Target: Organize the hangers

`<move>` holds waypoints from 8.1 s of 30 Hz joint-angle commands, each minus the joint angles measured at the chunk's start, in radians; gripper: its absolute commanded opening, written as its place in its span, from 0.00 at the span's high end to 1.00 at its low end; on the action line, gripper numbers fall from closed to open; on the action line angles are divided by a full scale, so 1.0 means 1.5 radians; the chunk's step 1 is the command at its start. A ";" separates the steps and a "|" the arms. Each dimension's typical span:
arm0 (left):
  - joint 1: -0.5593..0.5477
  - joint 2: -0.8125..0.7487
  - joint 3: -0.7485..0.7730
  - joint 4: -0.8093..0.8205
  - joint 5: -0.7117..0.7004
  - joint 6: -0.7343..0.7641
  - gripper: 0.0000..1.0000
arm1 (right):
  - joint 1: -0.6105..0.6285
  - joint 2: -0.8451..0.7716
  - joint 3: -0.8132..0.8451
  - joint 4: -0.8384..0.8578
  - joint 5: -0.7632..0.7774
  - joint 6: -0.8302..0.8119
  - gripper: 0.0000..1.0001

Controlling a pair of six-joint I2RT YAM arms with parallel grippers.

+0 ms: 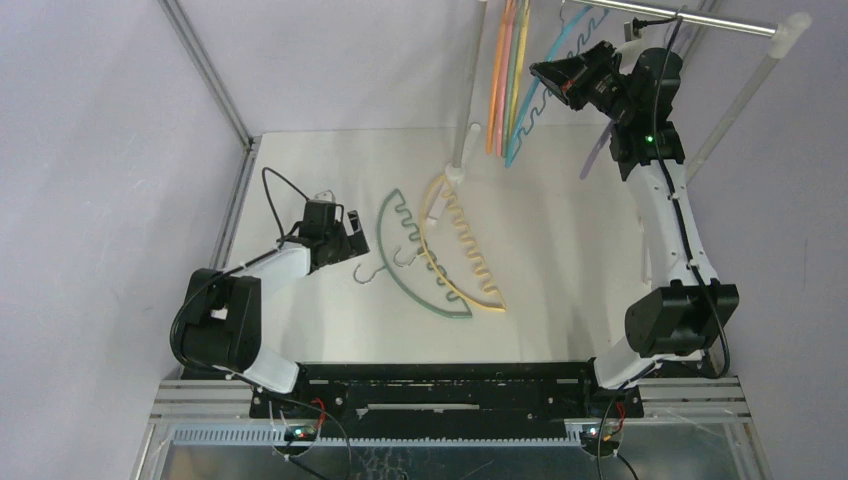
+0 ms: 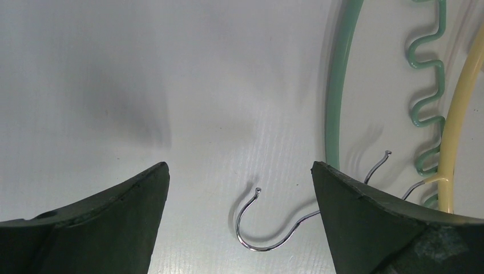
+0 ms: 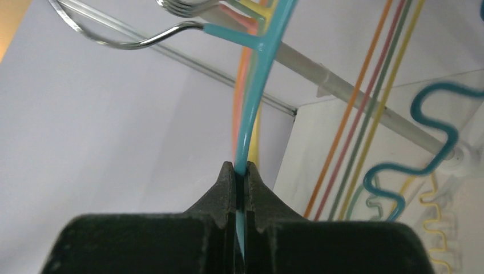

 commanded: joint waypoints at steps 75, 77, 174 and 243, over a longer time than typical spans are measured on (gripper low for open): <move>0.002 0.043 0.063 -0.006 0.002 0.007 0.01 | 0.313 -0.289 -0.145 -0.441 0.309 -0.515 0.24; 0.002 0.048 0.068 -0.006 0.004 0.006 0.01 | 0.383 -0.313 -0.205 -0.456 0.347 -0.537 0.26; 0.002 0.075 0.100 0.000 0.030 -0.022 0.01 | 0.180 -0.353 -0.135 -0.305 -0.481 -0.333 1.00; 0.022 0.179 0.186 0.003 0.066 -0.002 0.01 | -0.131 -0.059 -0.120 0.302 -0.084 -0.024 1.00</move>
